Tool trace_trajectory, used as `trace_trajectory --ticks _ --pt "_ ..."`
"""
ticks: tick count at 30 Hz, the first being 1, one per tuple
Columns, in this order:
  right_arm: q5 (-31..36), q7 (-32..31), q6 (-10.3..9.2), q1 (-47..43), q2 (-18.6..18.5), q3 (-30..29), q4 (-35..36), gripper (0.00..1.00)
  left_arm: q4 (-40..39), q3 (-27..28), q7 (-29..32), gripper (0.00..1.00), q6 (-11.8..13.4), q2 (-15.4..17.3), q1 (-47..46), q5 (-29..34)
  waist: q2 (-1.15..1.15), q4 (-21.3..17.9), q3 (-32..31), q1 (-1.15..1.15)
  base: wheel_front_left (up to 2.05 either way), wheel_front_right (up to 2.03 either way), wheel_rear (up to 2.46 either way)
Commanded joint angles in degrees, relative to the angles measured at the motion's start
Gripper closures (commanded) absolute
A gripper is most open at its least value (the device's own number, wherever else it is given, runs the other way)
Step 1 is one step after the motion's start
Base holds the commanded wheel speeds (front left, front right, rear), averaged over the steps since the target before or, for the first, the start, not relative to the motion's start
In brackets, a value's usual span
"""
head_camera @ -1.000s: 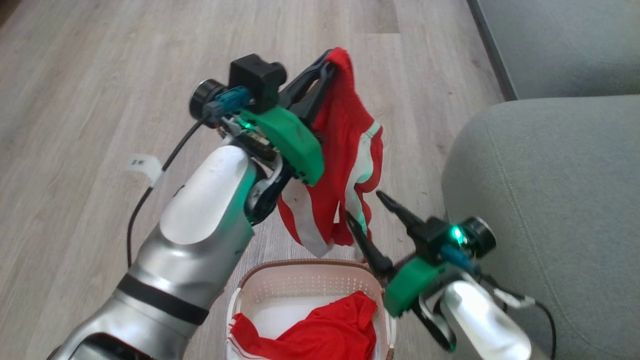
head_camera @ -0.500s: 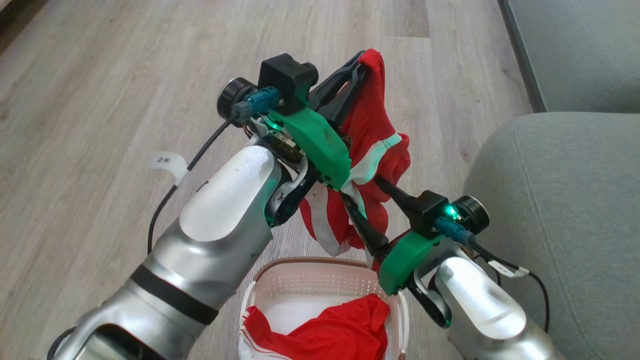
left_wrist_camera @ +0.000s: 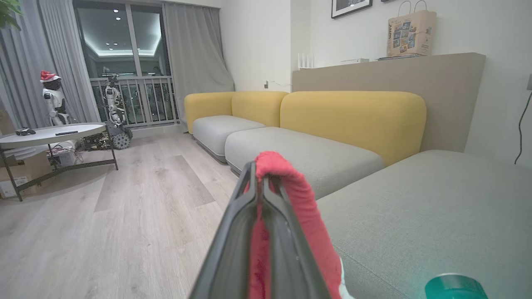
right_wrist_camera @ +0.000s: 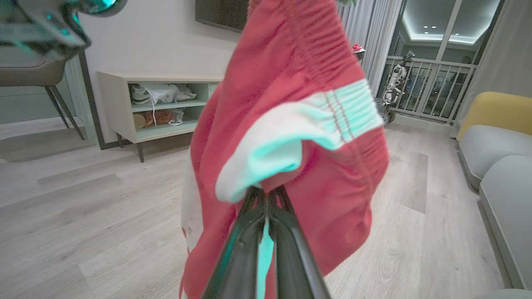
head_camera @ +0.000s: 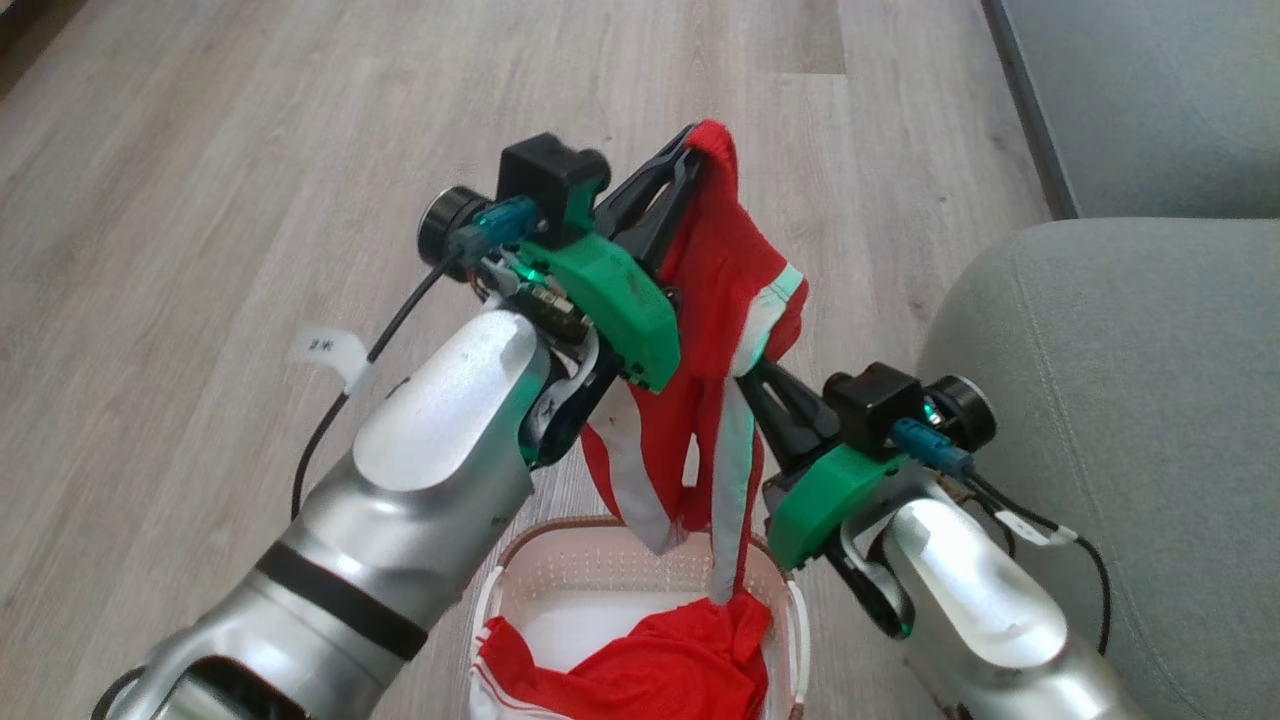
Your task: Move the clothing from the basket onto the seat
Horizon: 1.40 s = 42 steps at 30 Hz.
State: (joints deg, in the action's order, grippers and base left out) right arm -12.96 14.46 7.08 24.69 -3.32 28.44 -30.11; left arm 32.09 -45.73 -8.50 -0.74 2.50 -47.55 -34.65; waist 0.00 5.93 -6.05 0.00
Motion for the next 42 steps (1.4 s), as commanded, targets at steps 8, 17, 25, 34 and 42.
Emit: trace_trajectory --ticks 8,17,25,34,42 --pt "3.3 0.5 0.41 3.8 0.4 -5.7 3.2 1.00 1.1 2.3 -2.8 0.00 0.3 2.5 1.9 -1.4 0.00 -3.1 0.1 0.00 0.00 0.00 0.00" --pt "9.0 0.5 0.41 5.6 0.4 -13.5 3.3 1.00 3.6 1.7 -4.6 0.00 0.3 2.8 6.9 -2.0 0.00 -8.2 0.3 0.00 0.00 0.00 0.00" --pt "12.2 0.5 0.41 6.5 -1.6 -17.4 5.2 1.00 4.0 1.4 -5.8 0.00 0.9 2.2 10.5 -2.4 0.00 -14.5 1.1 0.00 0.00 0.00 0.00" --pt "12.6 0.5 0.41 7.7 -4.2 -17.8 7.6 1.00 1.9 2.7 -6.4 0.00 1.7 1.3 12.9 -1.7 0.00 -22.9 3.0 0.00 0.00 0.00 0.00" --pt "11.5 0.5 0.41 9.7 -6.2 -15.9 8.7 1.00 -1.3 4.1 -6.5 0.00 2.1 0.9 14.0 1.5 0.00 -27.0 4.9 0.00 0.00 0.00 0.00"
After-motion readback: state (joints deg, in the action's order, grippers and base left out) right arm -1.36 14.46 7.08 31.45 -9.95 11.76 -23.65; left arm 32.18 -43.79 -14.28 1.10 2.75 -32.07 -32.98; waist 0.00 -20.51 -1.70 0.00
